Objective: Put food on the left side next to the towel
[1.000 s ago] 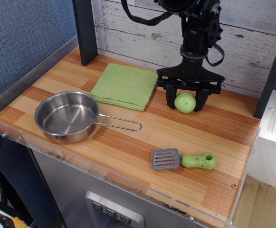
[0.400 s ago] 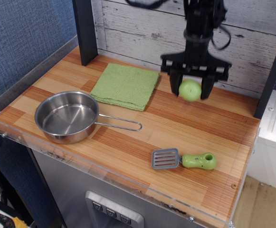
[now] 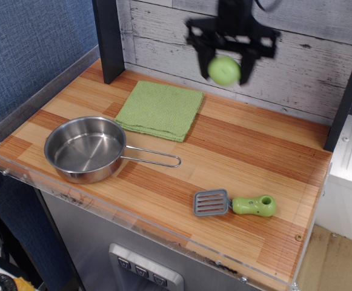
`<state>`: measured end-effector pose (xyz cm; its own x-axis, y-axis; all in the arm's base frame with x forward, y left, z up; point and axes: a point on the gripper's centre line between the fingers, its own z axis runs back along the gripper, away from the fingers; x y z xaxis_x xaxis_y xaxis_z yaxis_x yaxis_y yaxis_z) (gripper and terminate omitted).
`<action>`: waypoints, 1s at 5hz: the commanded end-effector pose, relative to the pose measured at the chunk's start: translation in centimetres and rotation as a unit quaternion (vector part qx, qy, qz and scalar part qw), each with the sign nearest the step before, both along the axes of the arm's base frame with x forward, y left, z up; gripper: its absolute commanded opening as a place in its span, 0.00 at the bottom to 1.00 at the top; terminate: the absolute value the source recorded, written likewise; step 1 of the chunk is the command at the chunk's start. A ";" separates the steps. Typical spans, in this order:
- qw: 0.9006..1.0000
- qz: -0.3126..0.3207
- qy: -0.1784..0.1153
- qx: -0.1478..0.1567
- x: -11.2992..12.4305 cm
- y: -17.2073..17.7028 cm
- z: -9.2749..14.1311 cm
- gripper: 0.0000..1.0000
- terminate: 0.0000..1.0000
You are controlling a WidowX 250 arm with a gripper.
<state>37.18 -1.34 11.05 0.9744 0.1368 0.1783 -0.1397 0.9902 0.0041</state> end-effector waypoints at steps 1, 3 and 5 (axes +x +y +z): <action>0.999 0.019 -0.031 -0.008 -2.8 5.2 4.5 0.00 0.00; 0.998 0.060 -0.028 0.000 -5.3 10.5 4.3 0.00 0.00; 0.994 0.110 -0.016 0.011 -7.1 15.1 3.0 0.00 0.00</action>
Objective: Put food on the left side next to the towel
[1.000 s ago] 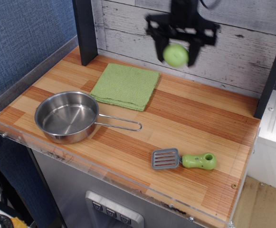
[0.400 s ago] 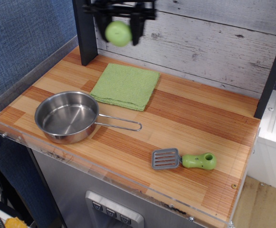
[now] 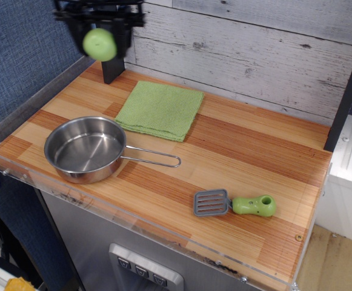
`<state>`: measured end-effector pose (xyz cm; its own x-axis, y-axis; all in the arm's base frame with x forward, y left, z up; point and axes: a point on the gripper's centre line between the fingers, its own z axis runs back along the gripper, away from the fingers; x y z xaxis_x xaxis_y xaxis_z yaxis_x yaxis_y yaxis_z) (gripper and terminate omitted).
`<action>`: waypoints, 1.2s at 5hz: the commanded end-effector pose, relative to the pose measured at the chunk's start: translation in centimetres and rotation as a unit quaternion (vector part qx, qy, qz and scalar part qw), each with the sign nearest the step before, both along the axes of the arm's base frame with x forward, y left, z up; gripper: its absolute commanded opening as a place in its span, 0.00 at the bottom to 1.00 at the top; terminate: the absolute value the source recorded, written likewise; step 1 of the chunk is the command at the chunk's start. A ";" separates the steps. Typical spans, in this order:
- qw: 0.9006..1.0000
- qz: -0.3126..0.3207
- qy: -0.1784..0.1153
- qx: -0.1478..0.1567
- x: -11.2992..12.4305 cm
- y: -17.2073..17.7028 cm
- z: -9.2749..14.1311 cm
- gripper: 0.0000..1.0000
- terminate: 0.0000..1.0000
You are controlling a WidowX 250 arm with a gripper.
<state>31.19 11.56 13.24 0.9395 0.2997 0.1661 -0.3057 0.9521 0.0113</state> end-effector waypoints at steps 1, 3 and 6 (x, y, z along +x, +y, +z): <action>0.999 0.022 -0.020 0.013 -1.1 3.2 -0.4 0.00 0.00; 0.999 0.021 -0.002 0.024 -0.4 5.3 -3.0 0.00 0.00; 0.999 0.030 0.008 0.026 0.9 7.5 -7.2 0.00 0.00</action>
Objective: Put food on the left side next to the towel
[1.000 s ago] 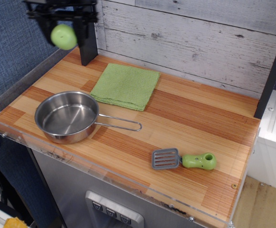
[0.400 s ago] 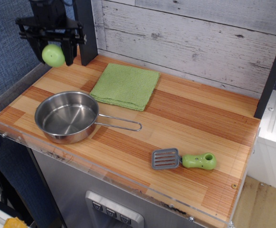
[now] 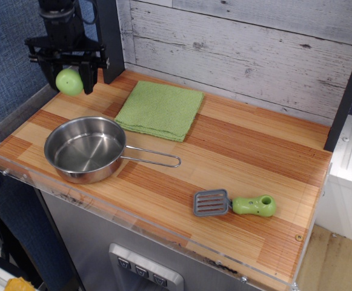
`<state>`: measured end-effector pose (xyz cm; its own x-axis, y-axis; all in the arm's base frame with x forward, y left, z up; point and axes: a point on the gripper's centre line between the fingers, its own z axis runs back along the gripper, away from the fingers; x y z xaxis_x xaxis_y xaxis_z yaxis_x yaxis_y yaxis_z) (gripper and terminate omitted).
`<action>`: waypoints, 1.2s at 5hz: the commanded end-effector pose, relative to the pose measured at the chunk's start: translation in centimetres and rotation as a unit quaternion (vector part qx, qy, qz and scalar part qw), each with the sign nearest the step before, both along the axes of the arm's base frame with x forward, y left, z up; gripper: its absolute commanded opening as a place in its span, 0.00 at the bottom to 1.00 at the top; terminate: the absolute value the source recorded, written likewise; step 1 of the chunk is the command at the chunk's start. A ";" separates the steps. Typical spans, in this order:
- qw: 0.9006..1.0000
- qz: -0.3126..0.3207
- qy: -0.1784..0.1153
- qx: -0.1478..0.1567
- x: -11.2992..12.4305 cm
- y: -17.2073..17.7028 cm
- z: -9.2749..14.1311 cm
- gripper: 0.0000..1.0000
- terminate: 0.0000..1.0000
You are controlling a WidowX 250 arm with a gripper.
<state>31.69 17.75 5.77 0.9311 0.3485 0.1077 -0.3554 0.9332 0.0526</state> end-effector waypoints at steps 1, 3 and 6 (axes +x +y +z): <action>0.999 0.000 -0.037 0.015 0.9 1.9 -1.0 0.00 0.00; 0.999 -0.016 -0.043 0.007 2.2 1.4 -2.3 0.00 0.00; 1.000 0.016 -0.014 0.008 1.6 1.8 -1.7 1.00 0.00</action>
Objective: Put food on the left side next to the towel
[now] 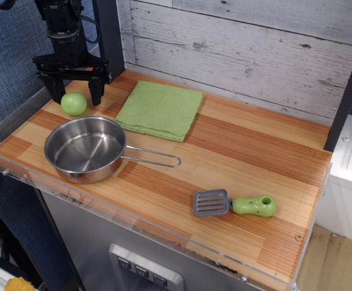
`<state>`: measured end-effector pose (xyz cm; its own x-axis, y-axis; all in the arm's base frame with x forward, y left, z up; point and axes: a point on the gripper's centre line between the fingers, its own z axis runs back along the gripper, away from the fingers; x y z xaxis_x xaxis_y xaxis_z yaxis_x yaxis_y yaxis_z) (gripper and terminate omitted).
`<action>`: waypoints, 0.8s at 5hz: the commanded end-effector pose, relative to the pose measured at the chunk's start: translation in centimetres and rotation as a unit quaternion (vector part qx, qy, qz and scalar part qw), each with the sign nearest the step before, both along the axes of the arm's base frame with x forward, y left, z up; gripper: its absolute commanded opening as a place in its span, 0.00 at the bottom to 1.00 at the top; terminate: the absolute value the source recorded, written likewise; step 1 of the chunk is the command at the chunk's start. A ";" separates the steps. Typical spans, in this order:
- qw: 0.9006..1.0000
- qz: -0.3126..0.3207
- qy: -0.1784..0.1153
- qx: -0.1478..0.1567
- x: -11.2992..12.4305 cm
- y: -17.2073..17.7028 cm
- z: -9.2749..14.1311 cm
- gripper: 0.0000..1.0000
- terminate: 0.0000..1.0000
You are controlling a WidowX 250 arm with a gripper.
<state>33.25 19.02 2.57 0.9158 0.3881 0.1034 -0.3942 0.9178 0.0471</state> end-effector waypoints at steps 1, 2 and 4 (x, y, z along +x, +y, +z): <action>1.000 -0.005 -0.015 0.009 -0.1 0.5 1.8 1.00 0.00; 1.000 0.021 -0.013 -0.002 0.4 0.3 3.3 1.00 0.00; 1.000 -0.018 -0.023 0.002 1.8 -1.5 8.0 1.00 0.00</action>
